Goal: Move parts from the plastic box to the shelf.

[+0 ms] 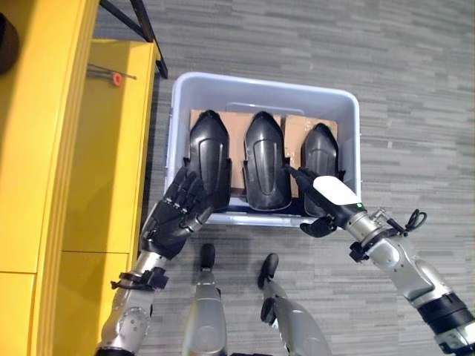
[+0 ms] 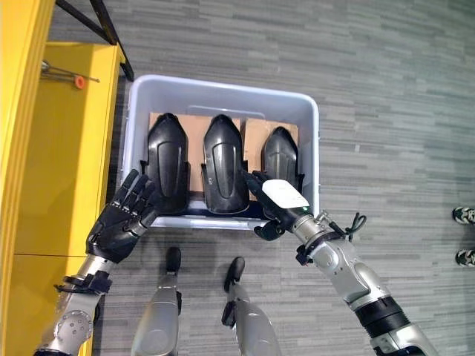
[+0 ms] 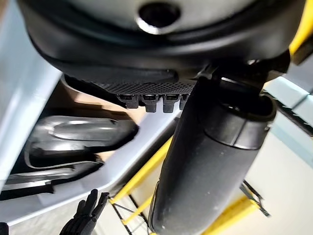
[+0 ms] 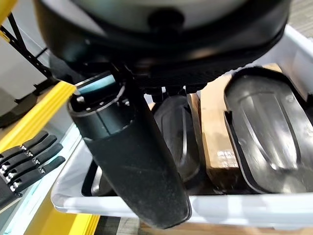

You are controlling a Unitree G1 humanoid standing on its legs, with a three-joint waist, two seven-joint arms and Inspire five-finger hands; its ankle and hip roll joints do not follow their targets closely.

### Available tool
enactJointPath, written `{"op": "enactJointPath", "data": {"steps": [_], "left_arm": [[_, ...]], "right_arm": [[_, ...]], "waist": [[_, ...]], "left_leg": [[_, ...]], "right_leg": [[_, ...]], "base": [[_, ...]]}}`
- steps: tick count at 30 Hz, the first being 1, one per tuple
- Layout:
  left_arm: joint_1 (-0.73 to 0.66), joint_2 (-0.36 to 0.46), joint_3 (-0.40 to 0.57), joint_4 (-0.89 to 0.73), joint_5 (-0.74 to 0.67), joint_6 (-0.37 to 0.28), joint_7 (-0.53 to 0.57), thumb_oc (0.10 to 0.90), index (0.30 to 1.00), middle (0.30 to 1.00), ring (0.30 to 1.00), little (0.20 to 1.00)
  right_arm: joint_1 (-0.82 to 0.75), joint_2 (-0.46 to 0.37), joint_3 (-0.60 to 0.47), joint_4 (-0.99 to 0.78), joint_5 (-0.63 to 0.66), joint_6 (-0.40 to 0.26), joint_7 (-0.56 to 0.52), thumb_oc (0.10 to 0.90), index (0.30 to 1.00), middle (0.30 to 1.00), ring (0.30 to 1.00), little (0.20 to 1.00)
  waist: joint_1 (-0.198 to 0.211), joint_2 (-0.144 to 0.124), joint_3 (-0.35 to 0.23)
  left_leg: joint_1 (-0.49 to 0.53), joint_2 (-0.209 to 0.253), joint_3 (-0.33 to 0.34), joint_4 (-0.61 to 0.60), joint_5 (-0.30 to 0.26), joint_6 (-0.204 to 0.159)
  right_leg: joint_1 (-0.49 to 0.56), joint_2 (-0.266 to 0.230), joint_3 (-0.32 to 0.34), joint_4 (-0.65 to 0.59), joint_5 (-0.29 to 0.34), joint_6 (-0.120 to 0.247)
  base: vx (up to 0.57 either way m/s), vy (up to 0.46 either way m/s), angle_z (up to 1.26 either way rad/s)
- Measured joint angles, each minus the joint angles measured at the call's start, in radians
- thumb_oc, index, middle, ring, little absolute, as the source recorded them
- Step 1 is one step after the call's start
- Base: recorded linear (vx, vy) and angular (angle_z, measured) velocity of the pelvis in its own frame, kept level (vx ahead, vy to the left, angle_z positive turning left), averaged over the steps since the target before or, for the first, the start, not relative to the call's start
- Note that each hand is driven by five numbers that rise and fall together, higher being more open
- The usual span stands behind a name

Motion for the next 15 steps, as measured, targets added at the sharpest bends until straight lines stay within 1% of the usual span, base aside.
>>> {"op": "enactJointPath", "data": {"steps": [2, 3, 6, 9, 10, 12, 13, 15], "left_arm": [[-0.009, 0.004, -0.021, -0.005, 0.000, 0.000, 0.007, 0.900, 1.000, 1.000, 1.000, 1.000], [-0.017, 0.007, -0.039, -0.005, -0.001, 0.000, 0.011, 0.900, 1.000, 1.000, 1.000, 1.000], [-0.043, 0.014, -0.069, -0.005, -0.001, 0.001, 0.014, 0.900, 1.000, 1.000, 1.000, 1.000], [-0.064, 0.015, -0.080, -0.003, 0.000, 0.001, 0.021, 0.900, 1.000, 1.000, 1.000, 1.000], [-0.079, 0.014, -0.089, -0.001, 0.001, 0.005, 0.025, 0.900, 1.000, 1.000, 1.000, 1.000], [-0.082, 0.014, -0.091, -0.001, 0.001, 0.005, 0.025, 0.900, 1.000, 1.000, 1.000, 1.000], [-0.082, 0.015, -0.092, 0.000, 0.000, 0.005, 0.025, 0.900, 1.000, 1.000, 1.000, 1.000], [-0.080, 0.020, -0.091, 0.004, 0.000, 0.005, 0.025, 0.900, 1.000, 1.000, 1.000, 1.000]], "right_arm": [[-0.018, 0.000, 0.021, 0.002, -0.002, 0.000, -0.004, 0.900, 1.000, 1.000, 1.000, 1.000], [-0.064, 0.000, 0.063, 0.017, -0.039, -0.001, -0.006, 0.900, 1.000, 1.000, 1.000, 1.000], [-0.137, 0.001, 0.111, 0.039, -0.089, -0.013, -0.005, 0.900, 1.000, 1.000, 1.000, 1.000], [-0.242, -0.001, 0.174, 0.072, -0.131, -0.014, -0.008, 0.900, 1.000, 1.000, 1.000, 1.000], [-0.297, 0.000, 0.203, 0.098, -0.159, -0.018, -0.011, 0.900, 1.000, 1.000, 1.000, 1.000], [-0.345, 0.000, 0.238, 0.123, -0.173, -0.018, -0.012, 0.900, 1.000, 1.000, 1.000, 1.000], [-0.367, -0.001, 0.251, 0.130, -0.187, -0.018, -0.014, 0.900, 1.000, 1.000, 1.000, 1.000], [-0.403, -0.001, 0.286, 0.141, -0.214, -0.012, -0.015, 0.900, 1.000, 1.000, 1.000, 1.000]], "waist": [[-0.001, 0.005, 0.004], [-0.001, 0.010, 0.007], [0.007, 0.017, 0.011], [0.015, 0.021, 0.013], [0.031, 0.022, 0.014], [0.040, 0.023, 0.014], [0.056, 0.023, 0.014], [0.063, 0.023, 0.014]], "left_leg": [[-0.013, 0.000, 0.000, 0.001, 0.000, 0.000], [-0.027, 0.000, 0.001, 0.003, 0.001, -0.001], [-0.042, 0.000, -0.002, 0.005, 0.002, -0.003], [-0.060, 0.000, -0.004, 0.013, 0.002, -0.003], [-0.067, 0.000, -0.005, 0.016, 0.002, -0.003], [-0.069, -0.002, -0.010, 0.017, 0.002, -0.003], [-0.070, -0.004, -0.011, 0.017, 0.002, -0.003], [-0.072, -0.007, -0.013, 0.019, 0.002, -0.003]], "right_leg": [[-0.014, 0.000, 0.000, 0.000, 0.001, -0.002], [-0.028, 0.000, 0.000, 0.001, 0.002, -0.002], [-0.039, 0.001, -0.003, 0.001, 0.002, -0.003], [-0.054, 0.001, -0.004, 0.004, 0.002, -0.003], [-0.062, 0.001, -0.005, 0.009, 0.002, -0.003], [-0.062, -0.001, -0.010, 0.010, 0.002, -0.003], [-0.062, -0.003, -0.012, 0.012, 0.001, -0.003], [-0.063, -0.007, -0.014, 0.014, 0.000, -0.002]], "base": [[-0.06, 0.008, -0.02], [-0.05, -0.007, -0.01], [-0.04, -0.004, 0.02], [0.00, 0.000, 0.00], [0.00, 0.012, 0.03], [0.01, 0.018, 0.06], [0.01, 0.022, 0.07], [-0.01, 0.012, 0.05]]}}
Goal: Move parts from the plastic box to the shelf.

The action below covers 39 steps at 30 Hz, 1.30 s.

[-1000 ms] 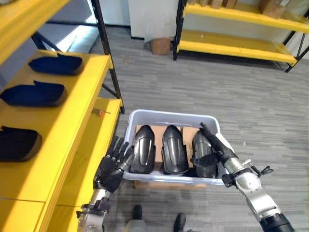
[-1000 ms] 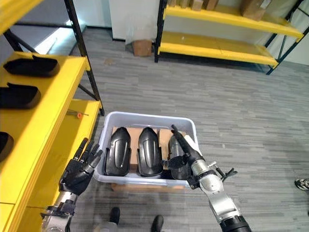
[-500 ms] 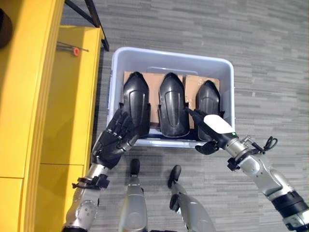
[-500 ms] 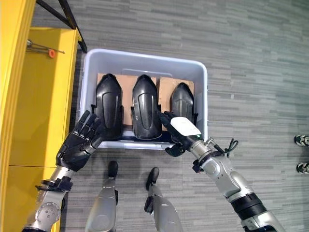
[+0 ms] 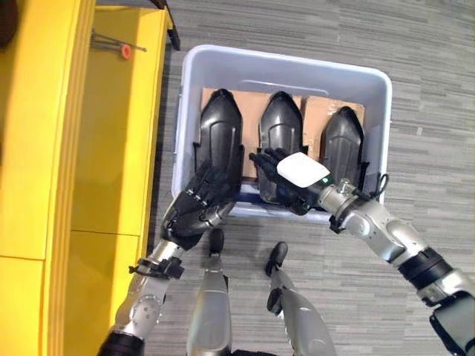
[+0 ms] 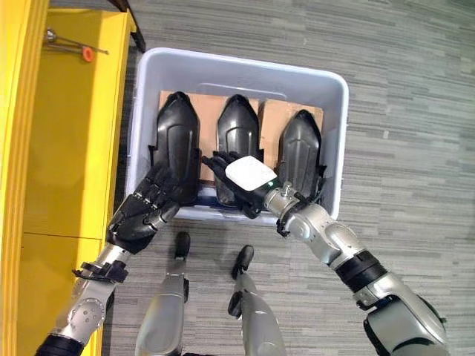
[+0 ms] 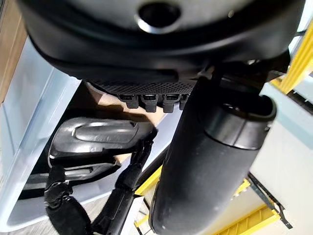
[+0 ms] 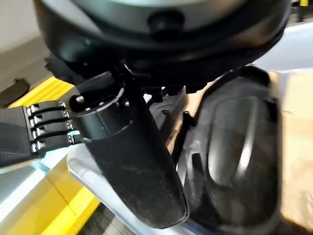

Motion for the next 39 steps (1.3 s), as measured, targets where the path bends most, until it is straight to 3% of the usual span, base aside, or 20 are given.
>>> {"op": "enactJointPath", "data": {"steps": [4, 7, 8, 9, 14, 19, 21, 25, 29, 36, 39], "left_arm": [[0.003, 0.002, 0.001, 0.002, 0.000, 0.007, 0.000, 0.900, 1.000, 1.000, 1.000, 1.000], [-0.004, -0.001, -0.006, 0.031, 0.002, 0.044, -0.003, 0.900, 1.000, 1.000, 1.000, 1.000], [-0.004, -0.001, -0.018, 0.038, 0.003, 0.045, -0.003, 0.900, 1.000, 1.000, 1.000, 1.000], [-0.009, -0.009, -0.047, 0.050, 0.002, 0.045, -0.004, 0.900, 1.000, 1.000, 1.000, 1.000], [0.017, -0.008, -0.060, 0.053, 0.002, 0.057, -0.017, 0.900, 1.000, 1.000, 1.000, 1.000], [0.014, -0.015, -0.063, 0.054, -0.001, 0.057, -0.024, 0.900, 1.000, 1.000, 1.000, 1.000], [0.014, -0.033, -0.070, 0.055, -0.001, 0.052, -0.026, 0.900, 1.000, 1.000, 1.000, 1.000], [0.000, -0.055, -0.087, 0.056, -0.001, 0.047, -0.026, 0.900, 1.000, 1.000, 1.000, 1.000], [-0.019, -0.063, -0.112, 0.058, -0.001, 0.043, -0.027, 0.900, 1.000, 1.000, 1.000, 1.000], [-0.037, -0.067, -0.127, 0.094, -0.001, 0.043, -0.027, 0.900, 1.000, 1.000, 1.000, 1.000], [-0.036, -0.068, -0.147, 0.095, -0.001, 0.043, -0.041, 0.900, 1.000, 1.000, 1.000, 1.000]], "right_arm": [[-0.024, 0.002, 0.037, 0.020, 0.032, 0.023, -0.007, 0.900, 1.000, 1.000, 1.000, 1.000], [-0.059, 0.091, 0.035, 0.178, 0.098, 0.095, -0.013, 0.900, 1.000, 1.000, 1.000, 1.000], [-0.076, 0.102, 0.052, 0.232, 0.089, 0.125, -0.043, 0.900, 1.000, 1.000, 1.000, 1.000], [-0.092, 0.111, 0.065, 0.341, 0.058, 0.160, -0.150, 0.900, 1.000, 1.000, 1.000, 1.000], [-0.012, 0.126, -0.060, 0.287, 0.043, 0.207, -0.307, 0.900, 1.000, 1.000, 1.000, 1.000], [0.039, 0.137, -0.071, 0.223, -0.015, 0.275, -0.386, 0.900, 1.000, 1.000, 1.000, 1.000], [0.053, 0.162, -0.087, 0.223, -0.002, 0.315, -0.445, 0.900, 1.000, 1.000, 1.000, 1.000], [0.066, 0.200, -0.110, 0.224, 0.000, 0.318, -0.479, 0.900, 1.000, 1.000, 1.000, 1.000], [0.025, 0.196, -0.093, 0.254, -0.017, 0.308, -0.464, 0.900, 1.000, 1.000, 1.000, 1.000], [-0.175, 0.132, 0.065, 0.385, -0.133, 0.253, -0.455, 0.900, 1.000, 1.000, 1.000, 1.000], [-0.268, 0.128, 0.108, 0.476, -0.170, 0.292, -0.482, 0.900, 1.000, 1.000, 1.000, 1.000]], "waist": [[0.018, 0.000, 0.000], [0.022, 0.003, 0.001], [0.022, 0.006, 0.001], [0.025, 0.020, 0.003], [0.016, 0.047, 0.005], [0.003, 0.069, 0.004], [-0.012, 0.094, 0.005], [-0.038, 0.114, 0.005], [-0.038, 0.117, 0.005], [-0.021, 0.128, 0.004], [0.004, 0.147, 0.003]], "left_leg": [[-0.013, -0.006, -0.009, 0.011, 0.000, 0.000], [-0.025, -0.014, -0.019, 0.021, -0.001, 0.003], [-0.032, -0.019, -0.020, 0.022, 0.000, 0.007], [-0.049, -0.030, -0.021, 0.026, 0.003, 0.015], [-0.072, -0.052, -0.018, 0.030, 0.006, 0.034], [-0.078, -0.065, 0.000, 0.030, 0.008, 0.045], [-0.093, -0.070, 0.003, 0.030, 0.011, 0.053], [-0.104, -0.080, 0.008, 0.030, 0.015, 0.059], [-0.104, -0.079, 0.008, 0.033, 0.017, 0.059], [-0.130, -0.078, -0.002, 0.049, 0.016, 0.055], [-0.134, -0.077, -0.010, 0.049, 0.027, 0.047]], "right_leg": [[-0.004, -0.006, -0.013, 0.006, -0.004, 0.004], [-0.028, -0.018, -0.015, 0.050, -0.024, 0.008], [-0.037, -0.025, -0.014, 0.057, -0.025, 0.009], [-0.058, -0.037, -0.015, 0.073, -0.030, 0.016], [-0.092, -0.066, -0.011, 0.099, -0.033, 0.025], [-0.115, -0.080, 0.002, 0.121, -0.039, 0.032], [-0.142, -0.093, 0.011, 0.147, -0.046, 0.038], [-0.166, -0.103, 0.019, 0.165, -0.047, 0.040], [-0.176, -0.105, 0.020, 0.185, -0.056, 0.039], [-0.209, -0.108, 0.012, 0.228, -0.075, 0.037], [-0.211, -0.107, 0.009, 0.230, -0.073, 0.035]], "base": [[0.02, 0.039, 0.10], [0.02, 0.107, 0.08], [0.02, 0.152, 0.07], [0.03, 0.110, 0.09], [0.03, 0.089, 0.04], [0.02, 0.107, -0.04], [0.02, 0.070, -0.04], [0.02, 0.028, -0.04], [0.01, -0.007, 0.00], [0.01, -0.038, 0.03], [0.00, -0.028, 0.07]]}}
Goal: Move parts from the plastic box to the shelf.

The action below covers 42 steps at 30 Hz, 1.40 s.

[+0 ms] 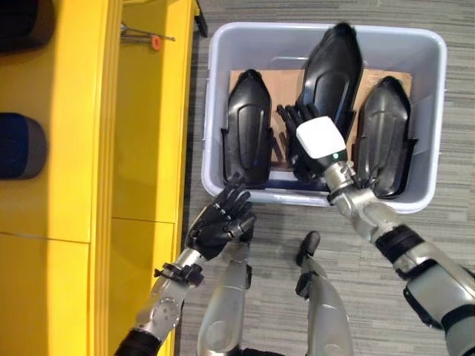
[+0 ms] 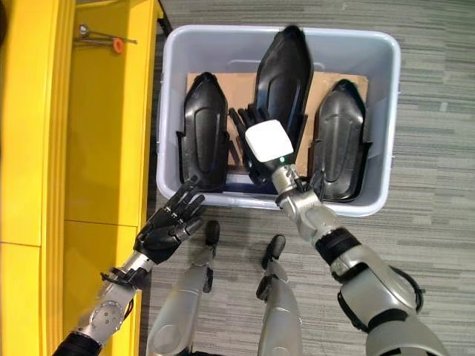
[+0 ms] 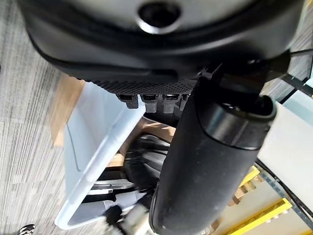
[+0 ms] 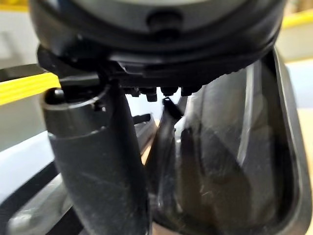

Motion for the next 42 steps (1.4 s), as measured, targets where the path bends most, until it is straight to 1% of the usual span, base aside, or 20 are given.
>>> {"op": "enactJointPath", "data": {"steps": [3, 4, 8, 10, 13, 15, 18, 20, 24, 27, 30, 32, 33, 37, 39, 42], "left_arm": [[0.004, 0.001, -0.002, 0.000, 0.000, 0.000, -0.019, 0.900, 1.000, 1.000, 1.000, 1.000], [0.007, 0.004, -0.002, -0.001, 0.000, 0.000, -0.023, 0.900, 1.000, 1.000, 1.000, 1.000], [0.016, 0.039, -0.004, -0.002, -0.002, 0.007, -0.024, 0.900, 1.000, 1.000, 1.000, 1.000], [0.021, 0.049, 0.002, -0.003, -0.002, 0.013, -0.024, 0.900, 1.000, 1.000, 1.000, 1.000], [0.023, 0.056, 0.003, -0.008, -0.021, 0.021, -0.024, 0.900, 1.000, 1.000, 1.000, 1.000], [0.023, 0.057, 0.007, -0.022, -0.038, 0.021, -0.025, 0.900, 1.000, 1.000, 1.000, 1.000], [0.024, 0.058, 0.009, -0.034, -0.038, 0.021, -0.026, 0.900, 1.000, 1.000, 1.000, 1.000], [0.026, 0.058, 0.010, -0.034, -0.038, 0.021, -0.027, 0.900, 1.000, 1.000, 1.000, 1.000], [0.034, 0.058, 0.013, -0.045, -0.038, 0.022, -0.027, 0.900, 1.000, 1.000, 1.000, 1.000], [0.035, 0.057, 0.013, -0.045, -0.038, 0.022, -0.027, 0.900, 1.000, 1.000, 1.000, 1.000], [0.034, 0.049, 0.013, -0.046, -0.038, 0.022, -0.027, 0.900, 1.000, 1.000, 1.000, 1.000], [0.033, 0.044, 0.016, -0.046, -0.037, 0.022, -0.025, 0.900, 1.000, 1.000, 1.000, 1.000], [0.030, 0.036, 0.022, -0.046, -0.037, 0.021, -0.024, 0.900, 1.000, 1.000, 1.000, 1.000], [0.011, 0.019, 0.019, -0.046, -0.037, 0.021, -0.023, 0.900, 1.000, 1.000, 1.000, 1.000], [0.005, 0.020, 0.020, -0.046, -0.037, 0.021, -0.022, 0.900, 1.000, 1.000, 1.000, 1.000], [0.005, 0.020, 0.019, -0.045, -0.037, 0.021, -0.020, 0.900, 1.000, 1.000, 1.000, 1.000]], "right_arm": [[-0.074, -0.004, 0.011, 0.132, 0.000, 0.056, -0.039, 0.900, 1.000, 1.000, 1.000, 1.000], [-0.109, -0.010, 0.011, 0.213, 0.000, 0.099, -0.065, 0.900, 1.000, 1.000, 1.000, 1.000], [-0.119, -0.065, -0.014, 0.236, 0.016, 0.174, -0.089, 0.900, 1.000, 1.000, 1.000, 1.000], [-0.122, -0.072, -0.022, 0.236, 0.034, 0.187, -0.098, 0.900, 1.000, 1.000, 1.000, 1.000], [-0.122, -0.077, -0.022, 0.236, 0.046, 0.189, -0.097, 0.900, 1.000, 1.000, 1.000, 1.000], [-0.115, -0.077, -0.028, 0.225, 0.082, 0.187, -0.091, 0.900, 1.000, 1.000, 1.000, 1.000], [-0.095, -0.078, -0.044, 0.206, 0.096, 0.167, -0.062, 0.900, 1.000, 1.000, 1.000, 1.000], [-0.056, -0.078, -0.059, 0.158, 0.112, 0.150, -0.030, 0.900, 1.000, 1.000, 1.000, 1.000], [0.039, -0.069, -0.059, 0.025, 0.113, 0.111, 0.068, 0.900, 1.000, 1.000, 1.000, 1.000], [0.082, -0.042, -0.057, 0.009, 0.113, 0.099, 0.109, 0.900, 1.000, 1.000, 1.000, 1.000], [0.140, -0.039, -0.061, -0.027, 0.113, 0.105, 0.121, 0.900, 1.000, 1.000, 1.000, 1.000], [0.163, -0.035, -0.059, -0.028, 0.112, 0.105, 0.129, 0.900, 1.000, 1.000, 1.000, 1.000], [0.164, -0.026, -0.059, -0.029, 0.111, 0.104, 0.130, 0.900, 1.000, 1.000, 1.000, 1.000], [0.160, -0.020, -0.060, -0.026, 0.113, 0.110, 0.132, 0.900, 1.000, 1.000, 1.000, 1.000], [0.157, -0.017, -0.060, -0.026, 0.113, 0.113, 0.130, 0.900, 1.000, 1.000, 1.000, 1.000], [0.158, -0.005, -0.059, -0.021, 0.106, 0.119, 0.121, 0.900, 1.000, 1.000, 1.000, 1.000]], "waist": [[0.036, 0.011, -0.001], [0.052, 0.011, -0.001], [0.069, 0.011, -0.001], [0.070, 0.011, -0.001], [0.065, 0.011, -0.001], [0.063, 0.011, -0.001], [0.061, 0.011, -0.001], [0.055, 0.011, -0.001], [0.027, 0.010, -0.001], [0.012, 0.009, -0.001], [0.009, 0.008, 0.000], [-0.006, 0.006, 0.000], [-0.017, 0.000, 0.000], [-0.018, -0.002, 0.001], [-0.016, -0.002, 0.001], [-0.016, -0.002, 0.001]], "left_leg": [[-0.004, -0.003, -0.010, 0.000, 0.005, 0.001], [-0.006, -0.005, -0.014, -0.001, 0.007, 0.000], [-0.012, -0.009, -0.015, -0.002, 0.012, 0.009], [-0.012, -0.010, -0.015, -0.002, 0.013, 0.010], [-0.006, -0.009, -0.012, -0.003, 0.013, 0.010], [0.000, -0.007, -0.012, -0.003, 0.013, 0.010], [0.014, -0.006, -0.011, -0.004, 0.013, 0.010], [0.031, -0.005, -0.011, -0.005, 0.012, 0.011], [0.037, -0.005, -0.003, -0.005, 0.010, 0.012], [0.037, -0.004, 0.010, -0.005, 0.007, 0.010], [0.037, -0.004, 0.013, -0.005, 0.004, 0.014], [0.036, -0.004, 0.014, -0.006, 0.004, 0.016], [0.036, -0.003, 0.015, -0.007, 0.006, 0.018], [0.036, 0.002, 0.018, -0.007, 0.007, 0.018], [0.037, 0.007, 0.017, -0.009, 0.011, 0.013], [0.050, 0.009, 0.017, -0.020, 0.013, 0.010]], "right_leg": [[0.000, -0.002, -0.009, 0.000, 0.001, 0.000], [0.001, -0.004, -0.015, -0.001, 0.001, 0.000], [0.002, -0.009, -0.023, -0.005, 0.008, -0.002], [0.003, -0.010, -0.023, -0.008, 0.010, 0.000], [0.006, -0.009, -0.023, -0.009, 0.012, 0.000], [0.013, -0.005, -0.023, -0.013, 0.014, -0.002], [0.029, -0.003, -0.022, -0.016, 0.015, -0.004], [0.047, -0.003, -0.021, -0.021, 0.015, -0.004], [0.055, -0.001, -0.010, -0.035, 0.022, -0.003], [0.054, 0.003, 0.002, -0.044, 0.029, 0.001], [0.055, 0.005, 0.006, -0.055, 0.037, 0.000], [0.055, 0.007, 0.007, -0.059, 0.040, 0.001], [0.055, 0.008, 0.008, -0.062, 0.042, 0.001], [0.058, 0.013, 0.013, -0.074, 0.049, 0.001], [0.063, 0.017, 0.012, -0.082, 0.056, 0.002], [0.073, 0.020, 0.009, -0.089, 0.061, -0.006]], "base": [[-0.01, -0.025, 0.09], [-0.02, -0.016, 0.09], [-0.01, -0.002, 0.06], [-0.02, 0.012, 0.00], [-0.03, 0.019, -0.04], [-0.02, 0.010, -0.02], [0.00, 0.000, 0.00], [0.00, 0.000, 0.00], [-0.02, -0.005, -0.05], [-0.02, -0.009, -0.08], [-0.02, -0.014, -0.07], [-0.04, -0.007, -0.03], [-0.04, 0.000, -0.03], [-0.02, -0.002, -0.03], [-0.02, 0.004, 0.00], [0.00, 0.000, 0.00]]}}
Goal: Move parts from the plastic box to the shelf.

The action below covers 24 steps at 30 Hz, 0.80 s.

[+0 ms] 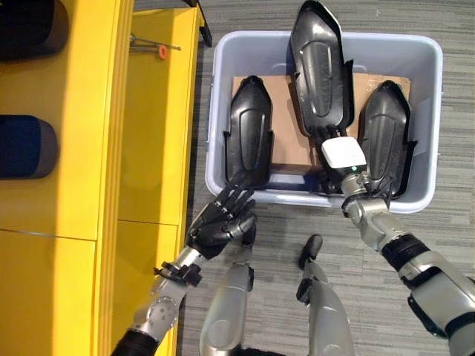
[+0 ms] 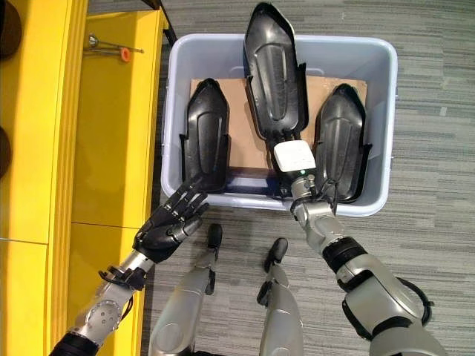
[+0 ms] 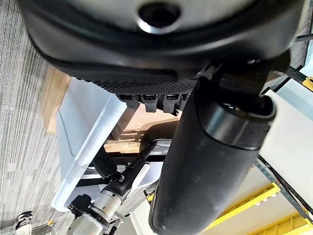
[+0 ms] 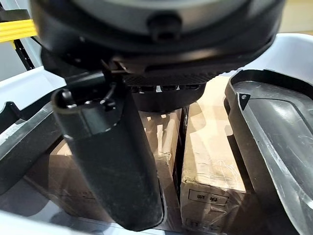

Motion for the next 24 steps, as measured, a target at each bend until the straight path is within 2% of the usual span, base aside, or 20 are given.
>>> {"op": "enactJointPath", "data": {"steps": [5, 8, 11, 18, 21, 24], "left_arm": [[-0.006, -0.001, -0.001, 0.004, 0.000, -0.002, 0.000, 0.900, 1.000, 1.000, 1.000, 1.000], [-0.007, 0.001, -0.001, 0.011, -0.001, -0.008, 0.000, 0.900, 1.000, 1.000, 1.000, 1.000], [-0.006, 0.001, -0.007, 0.018, -0.002, -0.009, -0.001, 0.900, 1.000, 1.000, 1.000, 1.000], [-0.001, 0.001, -0.010, 0.025, -0.002, -0.010, -0.003, 0.900, 1.000, 1.000, 1.000, 1.000], [0.000, 0.001, -0.009, 0.026, -0.002, -0.010, -0.006, 0.900, 1.000, 1.000, 1.000, 1.000], [0.001, 0.002, -0.009, 0.026, -0.002, -0.010, -0.007, 0.900, 1.000, 1.000, 1.000, 1.000]], "right_arm": [[-0.002, 0.027, 0.000, 0.057, -0.079, 0.036, -0.100, 0.900, 1.000, 1.000, 1.000, 1.000], [-0.015, 0.022, -0.003, 0.082, -0.118, 0.034, -0.208, 0.900, 1.000, 1.000, 1.000, 1.000], [-0.040, 0.012, -0.006, 0.075, -0.157, 0.025, -0.249, 0.900, 1.000, 1.000, 1.000, 1.000], [-0.104, -0.017, -0.003, 0.034, -0.177, 0.033, -0.245, 0.900, 1.000, 1.000, 1.000, 1.000], [-0.111, -0.018, 0.009, 0.064, -0.174, 0.062, -0.228, 0.900, 1.000, 1.000, 1.000, 1.000], [-0.115, -0.017, 0.009, 0.118, -0.172, 0.064, -0.217, 0.900, 1.000, 1.000, 1.000, 1.000]], "waist": [[0.002, 0.000, 0.000], [0.002, 0.001, 0.000], [0.002, 0.001, -0.001], [0.009, 0.003, -0.001], [0.027, 0.004, -0.001], [0.032, 0.004, -0.001]], "left_leg": [[0.001, 0.000, 0.000, -0.001, 0.000, 0.000], [0.001, 0.000, 0.001, -0.001, 0.000, 0.000], [0.001, 0.001, 0.001, -0.001, 0.000, 0.000], [0.005, 0.000, 0.004, -0.002, 0.000, 0.000], [0.010, 0.001, 0.006, -0.005, 0.000, -0.001], [0.011, 0.000, 0.004, -0.015, 0.006, -0.001]], "right_leg": [[0.001, -0.001, -0.001, -0.001, -0.001, 0.000], [0.001, -0.001, -0.002, -0.003, 0.000, -0.001], [0.001, 0.000, -0.002, -0.003, 0.001, -0.001], [0.003, -0.002, -0.003, -0.002, 0.000, -0.001], [0.005, -0.001, -0.002, -0.002, 0.000, -0.002], [0.004, -0.003, -0.005, -0.002, 0.000, -0.002]], "base": [[0.00, 0.006, 0.00], [0.00, 0.000, 0.00], [0.00, 0.000, 0.00], [0.02, -0.005, 0.00], [0.00, 0.000, 0.00], [0.00, 0.001, 0.03]]}}
